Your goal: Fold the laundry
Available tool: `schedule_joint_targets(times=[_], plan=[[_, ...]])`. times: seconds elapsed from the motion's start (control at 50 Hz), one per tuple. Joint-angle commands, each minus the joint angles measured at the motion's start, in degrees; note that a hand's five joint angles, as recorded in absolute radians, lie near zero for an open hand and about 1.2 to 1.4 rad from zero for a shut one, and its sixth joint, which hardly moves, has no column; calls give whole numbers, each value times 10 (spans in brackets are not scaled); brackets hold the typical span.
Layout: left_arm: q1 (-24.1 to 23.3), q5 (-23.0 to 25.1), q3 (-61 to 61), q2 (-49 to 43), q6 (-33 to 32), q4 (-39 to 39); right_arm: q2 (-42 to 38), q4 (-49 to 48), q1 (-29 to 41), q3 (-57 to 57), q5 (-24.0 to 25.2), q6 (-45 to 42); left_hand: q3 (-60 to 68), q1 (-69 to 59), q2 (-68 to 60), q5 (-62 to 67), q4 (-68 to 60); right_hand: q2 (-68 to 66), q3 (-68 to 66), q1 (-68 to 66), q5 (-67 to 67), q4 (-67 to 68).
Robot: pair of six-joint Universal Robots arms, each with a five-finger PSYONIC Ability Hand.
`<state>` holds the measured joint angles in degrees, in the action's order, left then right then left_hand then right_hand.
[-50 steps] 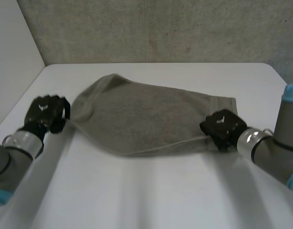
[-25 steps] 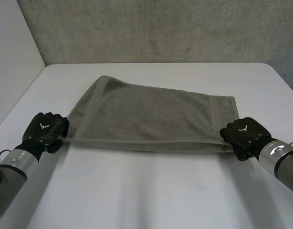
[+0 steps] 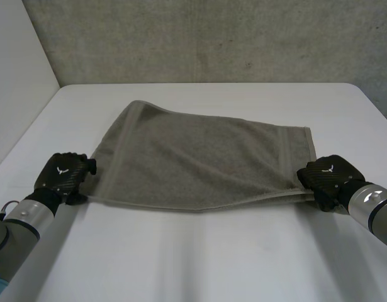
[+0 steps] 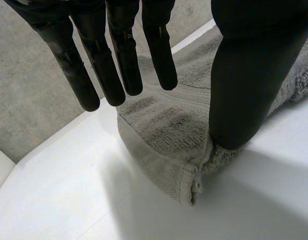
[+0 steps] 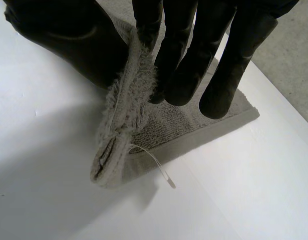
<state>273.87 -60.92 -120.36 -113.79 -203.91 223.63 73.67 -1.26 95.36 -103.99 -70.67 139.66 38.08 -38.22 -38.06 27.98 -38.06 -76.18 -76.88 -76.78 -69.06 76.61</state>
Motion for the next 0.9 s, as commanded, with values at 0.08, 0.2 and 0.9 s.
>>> schedule_joint_targets(times=[0.08,0.2,0.9], plan=[[0,4,-1,-1,0,-2,-1,-1,0,-1,1,0,63,-61,-63,64,-63,-38,-31,-32,-9,34],[-1,4,-1,-6,0,-7,-1,-1,0,-1,1,0,68,-66,-68,69,-68,-38,-31,-32,-9,34],[-3,1,55,-45,-91,-73,-3,-3,1,-2,1,2,103,-101,-103,104,-103,-38,-31,-32,-9,34]])
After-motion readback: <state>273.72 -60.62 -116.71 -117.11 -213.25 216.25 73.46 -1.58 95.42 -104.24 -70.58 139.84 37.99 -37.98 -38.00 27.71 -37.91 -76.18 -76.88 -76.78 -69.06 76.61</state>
